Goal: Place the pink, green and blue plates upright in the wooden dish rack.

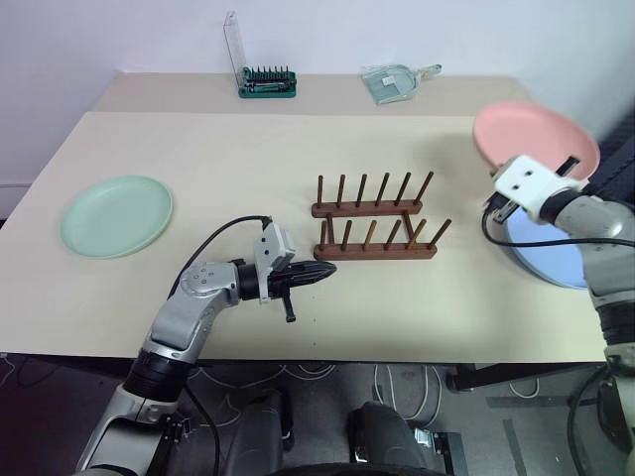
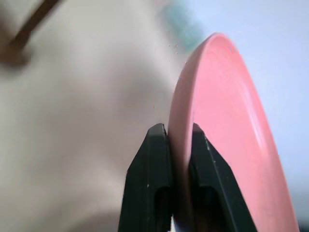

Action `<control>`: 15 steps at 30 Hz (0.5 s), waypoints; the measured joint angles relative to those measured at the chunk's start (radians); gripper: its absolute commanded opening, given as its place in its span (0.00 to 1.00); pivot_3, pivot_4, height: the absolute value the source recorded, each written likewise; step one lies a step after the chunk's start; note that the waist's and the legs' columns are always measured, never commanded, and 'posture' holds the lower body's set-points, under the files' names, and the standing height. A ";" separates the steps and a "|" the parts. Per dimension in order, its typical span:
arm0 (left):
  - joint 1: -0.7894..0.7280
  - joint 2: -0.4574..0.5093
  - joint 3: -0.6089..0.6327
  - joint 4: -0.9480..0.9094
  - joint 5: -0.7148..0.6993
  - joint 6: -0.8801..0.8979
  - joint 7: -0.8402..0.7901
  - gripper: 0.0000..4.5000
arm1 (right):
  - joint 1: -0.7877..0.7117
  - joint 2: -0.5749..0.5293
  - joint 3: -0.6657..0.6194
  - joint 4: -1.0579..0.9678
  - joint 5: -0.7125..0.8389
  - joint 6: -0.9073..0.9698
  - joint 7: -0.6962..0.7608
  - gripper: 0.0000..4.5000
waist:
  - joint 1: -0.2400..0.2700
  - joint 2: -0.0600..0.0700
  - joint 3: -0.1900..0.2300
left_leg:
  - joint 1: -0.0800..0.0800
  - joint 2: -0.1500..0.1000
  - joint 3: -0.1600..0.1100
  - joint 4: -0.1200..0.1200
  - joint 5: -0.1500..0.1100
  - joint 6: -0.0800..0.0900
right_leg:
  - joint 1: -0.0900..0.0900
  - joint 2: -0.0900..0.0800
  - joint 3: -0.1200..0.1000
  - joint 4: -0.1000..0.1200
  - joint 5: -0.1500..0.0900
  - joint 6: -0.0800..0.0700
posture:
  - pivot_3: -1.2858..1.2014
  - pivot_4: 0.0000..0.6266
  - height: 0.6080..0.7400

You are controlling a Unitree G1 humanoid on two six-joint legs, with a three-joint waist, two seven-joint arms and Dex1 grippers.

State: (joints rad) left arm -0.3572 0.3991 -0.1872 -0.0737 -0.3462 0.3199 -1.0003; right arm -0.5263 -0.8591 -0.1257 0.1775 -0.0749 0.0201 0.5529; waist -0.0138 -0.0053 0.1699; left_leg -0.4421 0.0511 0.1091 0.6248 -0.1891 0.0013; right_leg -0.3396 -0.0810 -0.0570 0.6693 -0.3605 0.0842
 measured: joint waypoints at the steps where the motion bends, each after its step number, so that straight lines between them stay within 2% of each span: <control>1: 0.000 -0.001 0.000 0.003 0.000 0.000 0.000 0.00 | -0.001 0.017 -0.043 -0.080 0.071 0.044 0.010 0.01 | -0.002 0.000 0.000 | 0.000 0.000 0.000 0.000 0.000 0.000 | 0.000 0.000 0.000 0.000 0.000 0.000 | 0.52 0.24 0.94; 5: 0.000 -0.002 0.000 0.008 -0.001 -0.001 -0.001 0.00 | -0.014 0.103 -0.177 -0.422 0.466 0.315 0.047 0.01 | 0.001 0.000 0.000 | 0.000 0.001 -0.002 0.000 0.000 0.000 | 0.001 0.000 0.000 0.000 0.000 0.000 | 0.52 0.24 0.94; 7: 0.000 -0.002 0.000 0.017 -0.001 -0.001 -0.002 0.00 | -0.016 0.148 -0.206 -0.513 0.635 0.426 0.037 0.01 | 0.001 -0.001 0.000 | 0.000 0.000 -0.002 0.000 -0.003 0.005 | 0.001 -0.001 0.000 0.000 0.000 0.000 | 0.52 0.24 0.94; 10: 0.000 -0.003 0.000 0.025 -0.001 -0.008 -0.003 0.00 | -0.008 0.248 -0.265 -0.569 0.886 0.576 -0.053 0.01 | 0.003 -0.001 0.000 | 0.000 0.000 -0.002 0.000 -0.005 0.008 | 0.001 -0.002 -0.001 0.000 0.000 0.000 | 0.52 0.24 0.94; 15: 0.000 -0.009 0.000 0.030 -0.001 -0.023 -0.002 0.00 | 0.056 0.357 -0.303 -0.587 1.128 0.677 -0.204 0.01 | 0.002 0.000 0.000 | -0.001 -0.001 -0.002 -0.001 -0.005 0.009 | 0.000 -0.002 -0.001 -0.001 0.000 0.000 | 0.52 0.24 0.94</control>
State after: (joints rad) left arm -0.3575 0.3902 -0.1868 -0.0433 -0.3472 0.2970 -1.0020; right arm -0.4702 -0.5021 -0.4290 -0.4095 1.0531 0.6971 0.3485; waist -0.0121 -0.0058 0.1699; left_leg -0.4430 0.0505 0.1073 0.6243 -0.1945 0.0100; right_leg -0.3393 -0.0828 -0.0577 0.6687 -0.3604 0.0842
